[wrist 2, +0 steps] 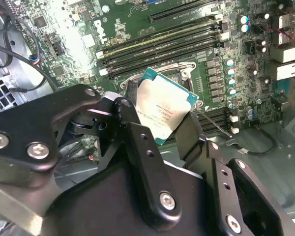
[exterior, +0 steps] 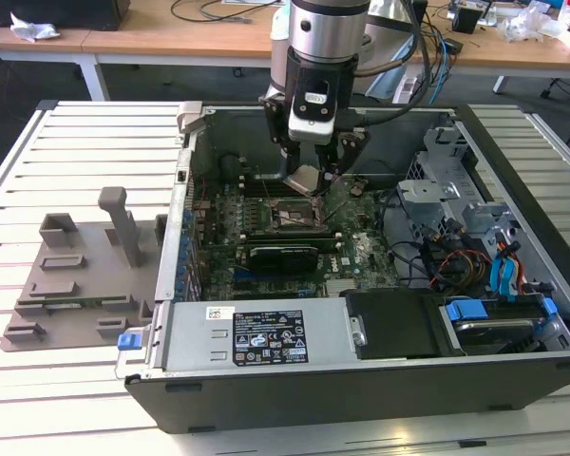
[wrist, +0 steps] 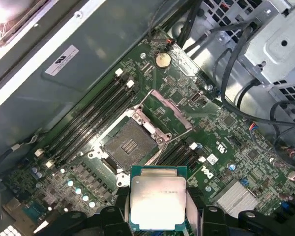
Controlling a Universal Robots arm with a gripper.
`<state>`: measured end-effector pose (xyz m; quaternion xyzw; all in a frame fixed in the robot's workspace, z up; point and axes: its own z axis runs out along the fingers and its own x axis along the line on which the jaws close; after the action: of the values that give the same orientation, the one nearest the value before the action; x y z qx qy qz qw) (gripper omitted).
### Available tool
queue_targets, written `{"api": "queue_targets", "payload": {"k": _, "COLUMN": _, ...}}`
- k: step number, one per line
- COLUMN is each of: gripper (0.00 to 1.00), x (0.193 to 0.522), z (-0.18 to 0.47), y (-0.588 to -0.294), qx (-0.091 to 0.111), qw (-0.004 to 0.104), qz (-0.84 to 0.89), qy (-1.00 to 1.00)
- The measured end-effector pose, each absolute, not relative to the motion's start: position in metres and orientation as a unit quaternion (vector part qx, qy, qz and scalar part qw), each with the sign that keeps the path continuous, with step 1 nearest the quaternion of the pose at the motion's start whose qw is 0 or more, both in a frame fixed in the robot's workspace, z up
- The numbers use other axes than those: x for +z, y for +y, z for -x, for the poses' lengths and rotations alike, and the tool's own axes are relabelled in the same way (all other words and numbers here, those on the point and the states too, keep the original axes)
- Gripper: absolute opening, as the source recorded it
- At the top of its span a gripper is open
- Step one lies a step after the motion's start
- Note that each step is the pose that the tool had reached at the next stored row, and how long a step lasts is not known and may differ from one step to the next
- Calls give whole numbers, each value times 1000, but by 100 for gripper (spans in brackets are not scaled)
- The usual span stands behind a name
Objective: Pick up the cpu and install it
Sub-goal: 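Place the cpu into insertion slot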
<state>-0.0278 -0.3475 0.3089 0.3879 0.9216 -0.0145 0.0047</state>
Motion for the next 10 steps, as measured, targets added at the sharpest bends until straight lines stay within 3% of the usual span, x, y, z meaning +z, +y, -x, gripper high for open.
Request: {"api": "queue_targets", "payload": {"k": 10, "gripper": 55, "x": 309, "z": 28, "y": -348, "qx": -15, "qw": 4, "qz": -457, "qy": 889}}
